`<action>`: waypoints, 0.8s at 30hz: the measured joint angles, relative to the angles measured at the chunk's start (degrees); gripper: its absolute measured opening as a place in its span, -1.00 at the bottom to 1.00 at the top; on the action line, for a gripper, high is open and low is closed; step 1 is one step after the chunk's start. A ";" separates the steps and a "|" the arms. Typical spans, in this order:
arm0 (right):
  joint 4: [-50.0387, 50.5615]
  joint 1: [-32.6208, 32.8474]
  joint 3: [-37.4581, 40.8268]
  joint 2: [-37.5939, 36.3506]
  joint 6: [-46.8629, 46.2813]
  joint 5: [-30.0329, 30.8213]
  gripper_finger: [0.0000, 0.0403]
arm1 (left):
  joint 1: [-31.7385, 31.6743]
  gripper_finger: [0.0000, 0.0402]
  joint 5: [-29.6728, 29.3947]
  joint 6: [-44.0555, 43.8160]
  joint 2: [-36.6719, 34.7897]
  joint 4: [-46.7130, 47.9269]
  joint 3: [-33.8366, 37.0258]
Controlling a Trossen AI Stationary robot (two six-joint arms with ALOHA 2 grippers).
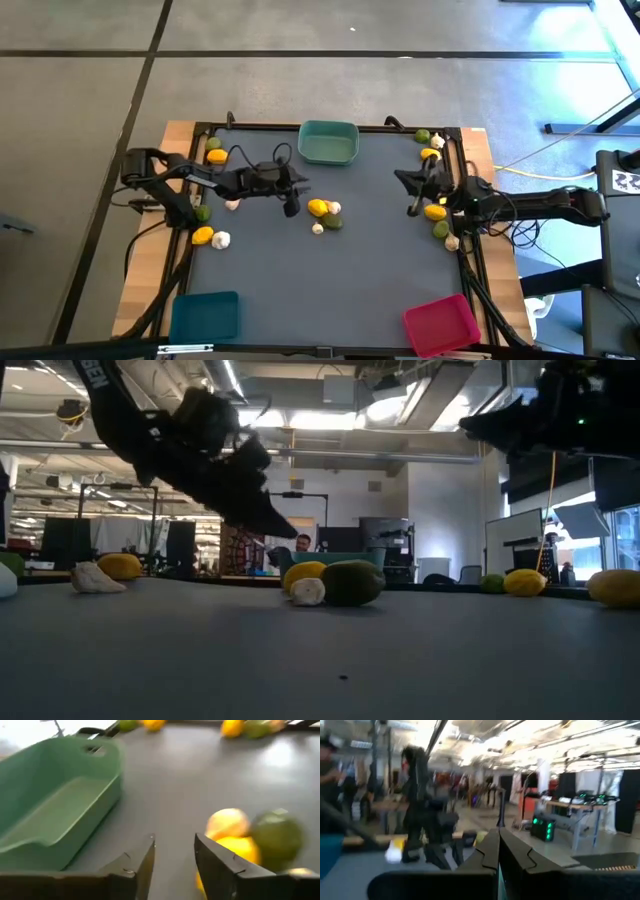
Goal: Sort produce into baskets
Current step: Put the green lemon into the green bin
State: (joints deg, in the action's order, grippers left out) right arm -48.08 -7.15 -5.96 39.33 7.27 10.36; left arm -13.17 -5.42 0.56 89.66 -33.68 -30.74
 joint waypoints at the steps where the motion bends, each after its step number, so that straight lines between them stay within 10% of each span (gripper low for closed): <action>1: -0.28 -0.01 -1.13 1.27 0.51 -0.08 -0.95 | 0.53 -0.24 0.03 -0.62 -0.60 -0.01 -0.05; 11: 2.03 -0.01 -8.59 10.44 0.54 -2.64 -0.95 | 4.32 0.25 3.29 -4.27 -3.36 6.28 -4.88; 24: 3.78 -0.01 -8.78 13.58 0.54 -2.18 -0.95 | 5.63 0.27 0.00 -0.35 -3.28 5.94 -6.08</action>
State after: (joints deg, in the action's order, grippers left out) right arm -44.30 -7.16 -14.74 52.91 7.81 8.19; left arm -7.54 -5.42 0.21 86.38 -27.74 -36.82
